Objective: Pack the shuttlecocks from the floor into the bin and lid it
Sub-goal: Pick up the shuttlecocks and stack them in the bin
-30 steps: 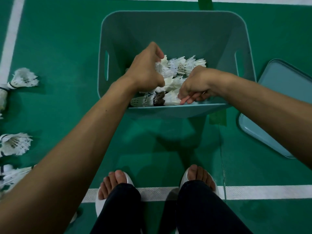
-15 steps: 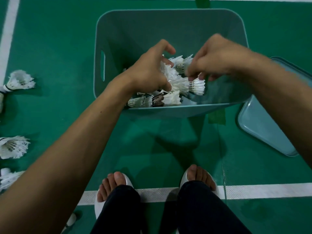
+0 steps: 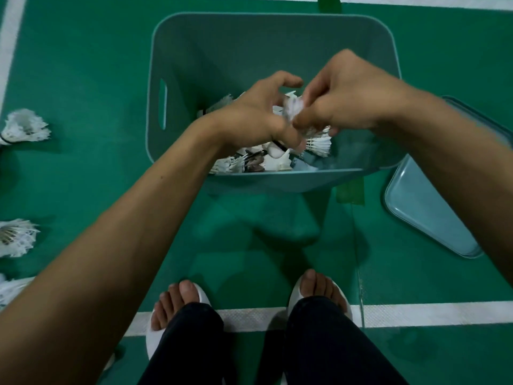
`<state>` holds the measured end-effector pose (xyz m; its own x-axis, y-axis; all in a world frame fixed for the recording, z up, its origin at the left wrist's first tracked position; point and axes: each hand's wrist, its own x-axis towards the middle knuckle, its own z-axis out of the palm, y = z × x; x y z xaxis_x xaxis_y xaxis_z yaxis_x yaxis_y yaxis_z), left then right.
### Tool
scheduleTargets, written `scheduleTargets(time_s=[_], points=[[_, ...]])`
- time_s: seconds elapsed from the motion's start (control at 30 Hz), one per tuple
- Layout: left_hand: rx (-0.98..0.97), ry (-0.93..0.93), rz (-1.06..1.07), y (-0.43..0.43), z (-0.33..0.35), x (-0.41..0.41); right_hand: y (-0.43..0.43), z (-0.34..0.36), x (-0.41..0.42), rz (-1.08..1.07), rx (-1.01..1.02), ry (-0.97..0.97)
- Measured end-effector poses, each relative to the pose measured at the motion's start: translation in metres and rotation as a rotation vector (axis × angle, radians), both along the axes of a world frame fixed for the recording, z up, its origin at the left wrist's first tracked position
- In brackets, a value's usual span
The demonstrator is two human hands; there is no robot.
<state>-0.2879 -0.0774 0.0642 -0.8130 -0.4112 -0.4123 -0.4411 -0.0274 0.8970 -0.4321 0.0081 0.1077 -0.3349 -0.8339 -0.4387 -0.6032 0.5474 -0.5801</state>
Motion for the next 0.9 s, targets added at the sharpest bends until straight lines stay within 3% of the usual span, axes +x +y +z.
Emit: scheduleTargets(time_s=[0.17, 0.3, 0.4, 0.53, 0.7, 0.9], points=[[-0.427, -0.269, -0.005, -0.02, -0.002, 0.007, 0.004, -0.01, -0.016, -0.109, 0.249, 0.117], [-0.414, -0.611, -0.413, -0.037, 0.001, 0.016, 0.004, -0.031, -0.014, -0.155, 0.287, 0.132], [-0.423, -0.815, -0.695, -0.041, -0.01, 0.018, -0.001, -0.046, -0.006, -0.211, 0.408, -0.056], [-0.349, -0.887, -0.82, -0.04, -0.021, 0.019, -0.008, -0.067, -0.004, -0.216, 0.507, -0.154], [-0.37, -0.872, -0.799, -0.039, -0.024, 0.016, -0.014, -0.078, -0.012, -0.13, 0.674, -0.255], [-0.408, -0.884, -0.777, -0.036, -0.022, 0.02, -0.017, -0.085, -0.011, 0.038, 0.727, -0.085]])
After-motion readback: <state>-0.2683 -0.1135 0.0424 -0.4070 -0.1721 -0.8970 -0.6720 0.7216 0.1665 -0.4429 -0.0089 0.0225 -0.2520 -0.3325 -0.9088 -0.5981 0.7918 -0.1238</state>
